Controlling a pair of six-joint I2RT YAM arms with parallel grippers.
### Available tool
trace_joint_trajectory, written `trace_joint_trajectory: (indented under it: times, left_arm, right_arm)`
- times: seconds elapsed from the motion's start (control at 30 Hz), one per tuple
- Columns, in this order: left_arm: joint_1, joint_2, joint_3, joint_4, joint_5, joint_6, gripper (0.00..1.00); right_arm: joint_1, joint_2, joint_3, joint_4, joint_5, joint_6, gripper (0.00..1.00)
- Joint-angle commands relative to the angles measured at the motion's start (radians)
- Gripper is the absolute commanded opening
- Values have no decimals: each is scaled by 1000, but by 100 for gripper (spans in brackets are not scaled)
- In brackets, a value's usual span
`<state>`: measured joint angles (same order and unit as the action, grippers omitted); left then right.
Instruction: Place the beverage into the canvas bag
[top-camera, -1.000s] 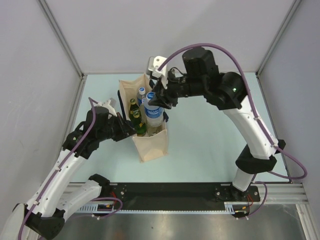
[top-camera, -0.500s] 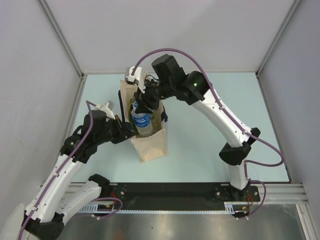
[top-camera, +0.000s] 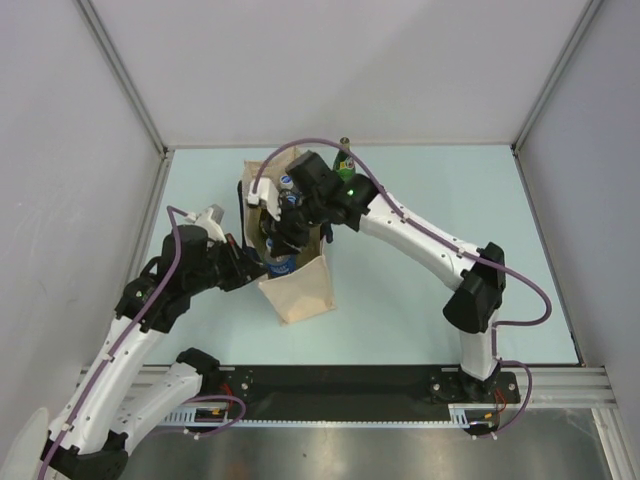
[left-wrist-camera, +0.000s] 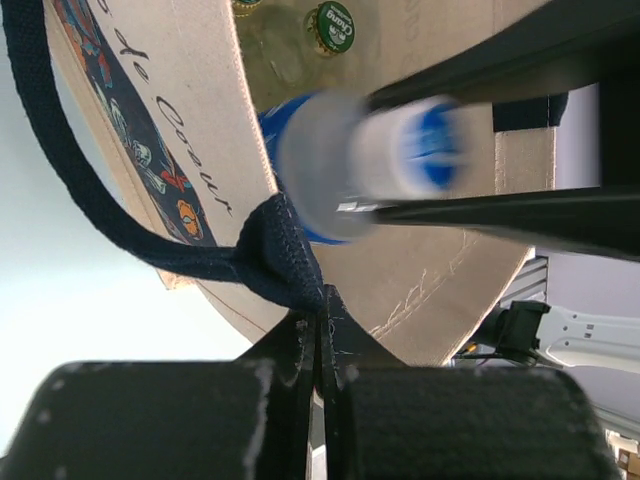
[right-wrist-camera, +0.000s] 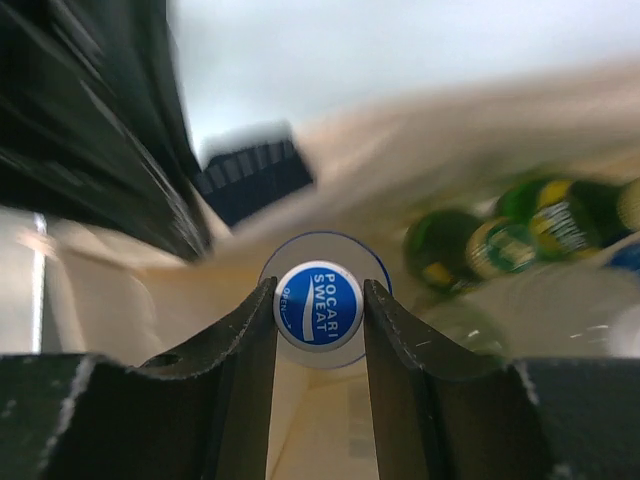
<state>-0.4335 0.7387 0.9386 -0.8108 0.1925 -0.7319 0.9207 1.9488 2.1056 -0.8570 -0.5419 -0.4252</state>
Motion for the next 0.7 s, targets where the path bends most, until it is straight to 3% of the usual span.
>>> trace_joint_trajectory:
  times: [0.0, 0.17, 0.3, 0.43, 0.53, 0.6, 0.67]
  left_arm:
    - [6, -33, 17, 38, 53, 19, 0]
    - [7, -24, 20, 39, 67, 23, 0]
    - [9, -21, 46, 41, 67, 28, 0]
    - [10, -16, 58, 39, 68, 31, 1]
    - [10, -21, 57, 36, 70, 28, 8]
    - [10, -25, 60, 38, 65, 26, 16]
    - [10, -28, 66, 41, 61, 26, 26]
  right_arm:
    - [-25, -174, -252, 360, -118, -79, 0]
    - [-23, -209, -444, 493, -151, -139, 0]
    - [-20, -176, -449, 478, -136, -149, 0]
    - [-22, -148, -424, 434, -124, -158, 26]
    - [-26, -146, -401, 427, -118, -141, 44]
    - [-32, -157, -377, 427, -122, -118, 59]
    - [-42, -168, -352, 429, -131, -95, 65]
